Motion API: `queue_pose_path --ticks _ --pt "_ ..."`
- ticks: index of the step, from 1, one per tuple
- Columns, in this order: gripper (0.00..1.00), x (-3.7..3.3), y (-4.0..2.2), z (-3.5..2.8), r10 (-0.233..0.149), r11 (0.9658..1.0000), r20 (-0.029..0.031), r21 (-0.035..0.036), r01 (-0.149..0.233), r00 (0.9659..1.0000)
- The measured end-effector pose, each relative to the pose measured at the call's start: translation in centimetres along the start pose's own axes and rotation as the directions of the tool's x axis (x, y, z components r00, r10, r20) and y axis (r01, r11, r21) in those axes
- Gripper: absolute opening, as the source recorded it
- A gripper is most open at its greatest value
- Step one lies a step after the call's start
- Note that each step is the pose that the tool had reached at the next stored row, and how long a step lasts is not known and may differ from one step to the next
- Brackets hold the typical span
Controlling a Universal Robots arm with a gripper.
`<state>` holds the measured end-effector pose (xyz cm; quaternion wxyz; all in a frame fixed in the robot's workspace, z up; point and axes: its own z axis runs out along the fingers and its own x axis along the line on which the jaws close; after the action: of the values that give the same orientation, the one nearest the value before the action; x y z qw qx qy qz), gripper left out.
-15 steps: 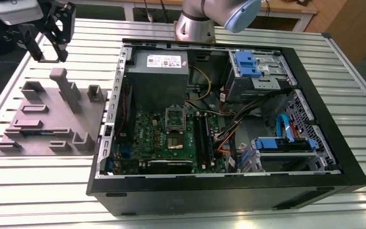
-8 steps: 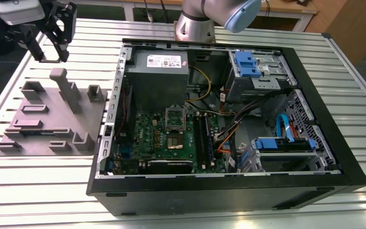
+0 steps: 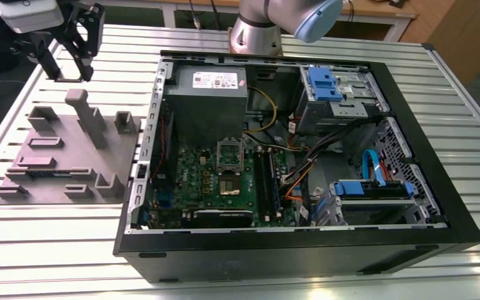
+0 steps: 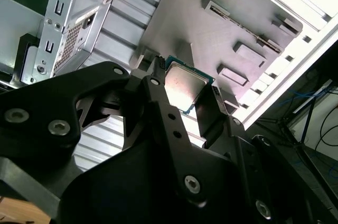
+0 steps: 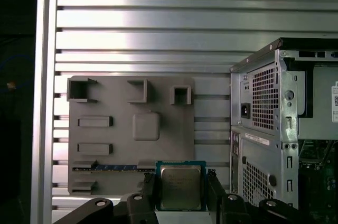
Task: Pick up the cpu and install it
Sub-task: 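Pick up the cpu and move it towards the insertion slot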
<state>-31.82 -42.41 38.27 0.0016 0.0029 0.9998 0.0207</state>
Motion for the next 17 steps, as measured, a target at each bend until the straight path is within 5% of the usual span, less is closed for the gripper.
queue_pose_path --ticks 17 --pt "0.47 -0.63 0.0 0.0 0.0 1.0 0.0 0.0 0.0 1.0"
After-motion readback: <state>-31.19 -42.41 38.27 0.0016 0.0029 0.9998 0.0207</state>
